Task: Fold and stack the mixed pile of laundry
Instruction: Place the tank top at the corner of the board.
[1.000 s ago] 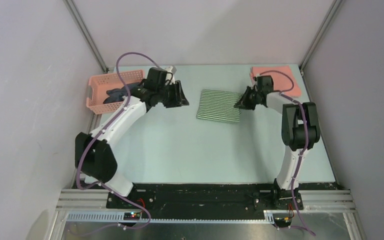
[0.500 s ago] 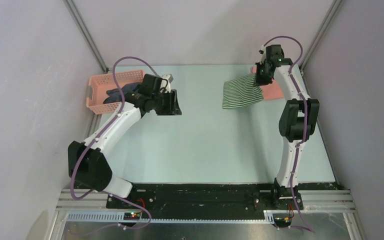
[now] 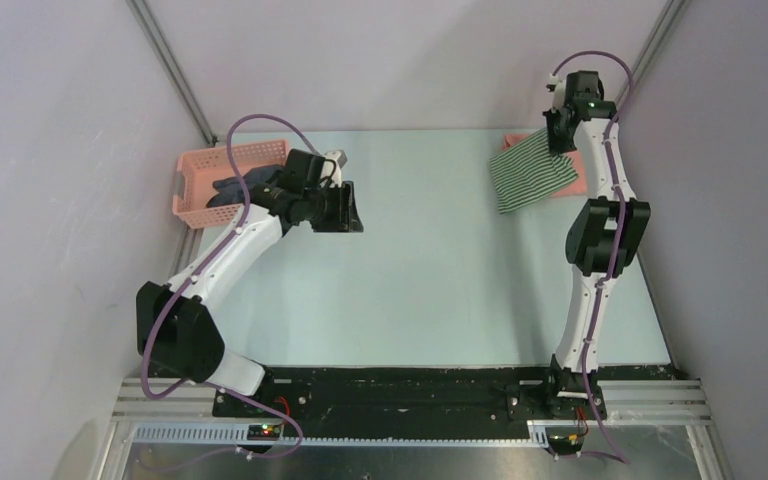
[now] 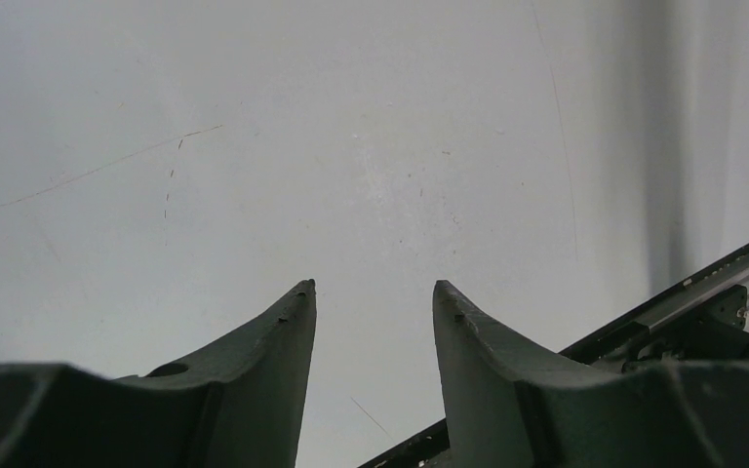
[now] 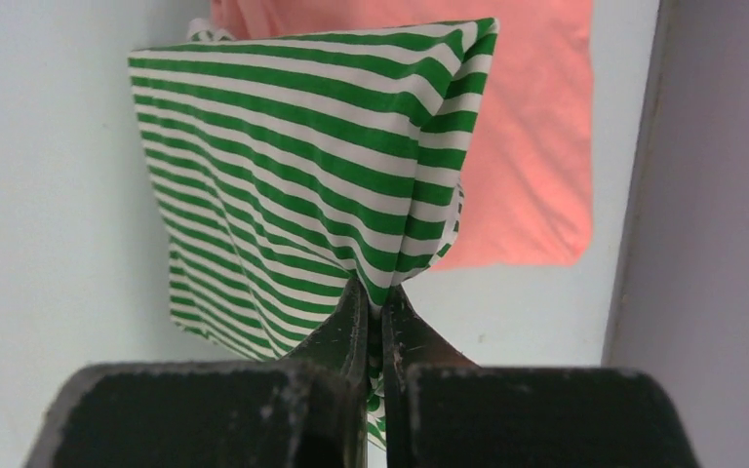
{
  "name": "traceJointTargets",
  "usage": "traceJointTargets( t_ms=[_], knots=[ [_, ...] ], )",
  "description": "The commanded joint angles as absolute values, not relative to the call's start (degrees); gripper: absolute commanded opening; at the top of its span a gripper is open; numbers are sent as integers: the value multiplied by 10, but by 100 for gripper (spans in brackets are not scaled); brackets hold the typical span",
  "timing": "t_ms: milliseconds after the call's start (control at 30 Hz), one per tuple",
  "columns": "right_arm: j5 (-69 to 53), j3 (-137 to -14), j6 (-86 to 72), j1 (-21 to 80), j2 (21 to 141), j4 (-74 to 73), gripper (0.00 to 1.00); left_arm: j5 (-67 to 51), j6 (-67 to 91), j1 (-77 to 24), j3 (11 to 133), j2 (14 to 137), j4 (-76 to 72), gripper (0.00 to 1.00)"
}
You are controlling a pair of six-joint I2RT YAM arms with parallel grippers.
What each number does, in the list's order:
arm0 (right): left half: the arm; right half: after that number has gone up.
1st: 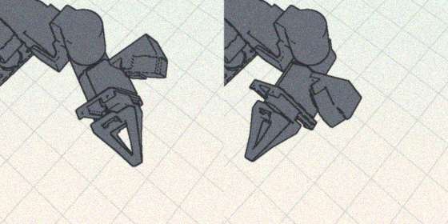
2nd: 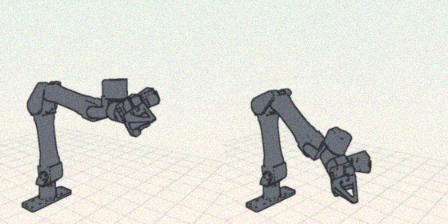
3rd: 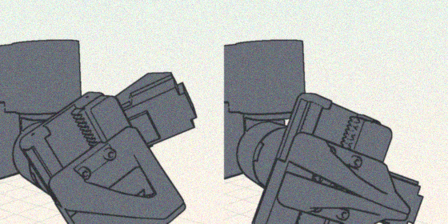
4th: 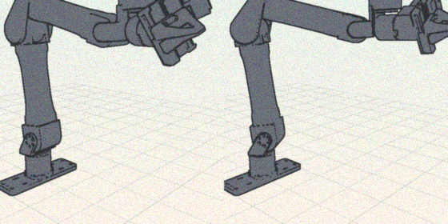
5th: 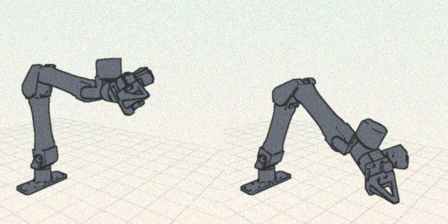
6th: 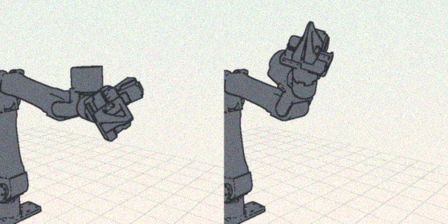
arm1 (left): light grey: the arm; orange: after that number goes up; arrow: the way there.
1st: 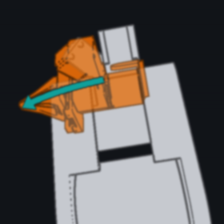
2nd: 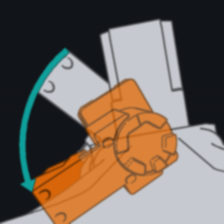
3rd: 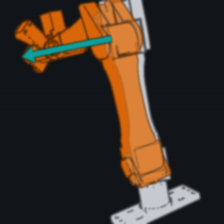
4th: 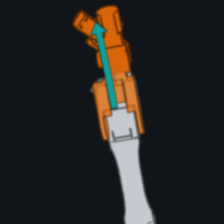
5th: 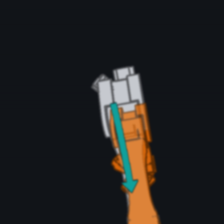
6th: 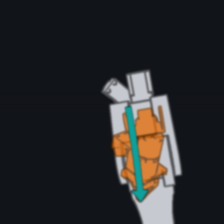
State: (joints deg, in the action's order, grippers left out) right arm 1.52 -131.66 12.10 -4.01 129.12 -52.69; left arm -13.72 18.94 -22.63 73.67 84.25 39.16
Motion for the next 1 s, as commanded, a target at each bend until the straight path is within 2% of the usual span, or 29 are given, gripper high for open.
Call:
traceJointTargets(
  t_ms=[0, 133, 300, 467, 600, 967],
  knots=[
    [42, -1355, 191, -50, 1307, -471, 0, -135, 173, -228, 737, 840, 388, 53],
    [31, -1370, 184, -69, 1331, -458, 0, -124, 171, -228, 735, 839, 388, 53],
    [17, -1291, 165, -96, 1324, -356, 0, -115, 171, -228, 735, 843, 388, 53],
    [-7, -1270, 117, -119, 1336, -301, 0, -98, 173, -228, 733, 841, 388, 54],
    [-40, -1190, 106, -124, 1307, -238, 0, -90, 173, -228, 735, 846, 388, 54],
    [-52, -1107, 17, -166, 1255, -151, 0, -77, 174, -228, 735, 847, 388, 55]
  ],
)
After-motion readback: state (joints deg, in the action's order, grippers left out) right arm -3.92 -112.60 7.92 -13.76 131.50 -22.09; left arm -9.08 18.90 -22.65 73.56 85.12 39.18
